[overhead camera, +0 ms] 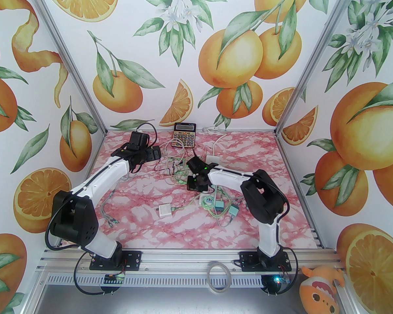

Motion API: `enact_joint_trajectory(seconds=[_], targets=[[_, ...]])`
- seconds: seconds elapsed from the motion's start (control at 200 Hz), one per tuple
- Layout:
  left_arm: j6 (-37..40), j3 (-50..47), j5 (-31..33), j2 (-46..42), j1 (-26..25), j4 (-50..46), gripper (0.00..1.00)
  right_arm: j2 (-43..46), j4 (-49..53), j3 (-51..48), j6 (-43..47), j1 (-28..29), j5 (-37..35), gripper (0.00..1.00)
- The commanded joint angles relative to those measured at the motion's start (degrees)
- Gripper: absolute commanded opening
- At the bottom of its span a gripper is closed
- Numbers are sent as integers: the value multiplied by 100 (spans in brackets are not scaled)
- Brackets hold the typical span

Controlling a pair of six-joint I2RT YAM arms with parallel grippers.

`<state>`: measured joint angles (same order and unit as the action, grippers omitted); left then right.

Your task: Pull the plug off the socket

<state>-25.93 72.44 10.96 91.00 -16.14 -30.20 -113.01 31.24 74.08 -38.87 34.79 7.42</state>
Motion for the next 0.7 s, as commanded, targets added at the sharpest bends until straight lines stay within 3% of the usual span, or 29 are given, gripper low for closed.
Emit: enact_joint_trajectory(seconds=[0.0, 0.45, 0.696], targets=[[-85, 36, 45, 73, -2, -21, 100, 138, 463, -264, 531, -588, -443, 26], [-74, -17, -15, 58, -3, -30, 100, -86, 720, 284, 1248, -2128, -579, 26], [301, 132, -255, 172, 78, 23, 100, -22, 817, 606, 1264, -2186, -262, 29]])
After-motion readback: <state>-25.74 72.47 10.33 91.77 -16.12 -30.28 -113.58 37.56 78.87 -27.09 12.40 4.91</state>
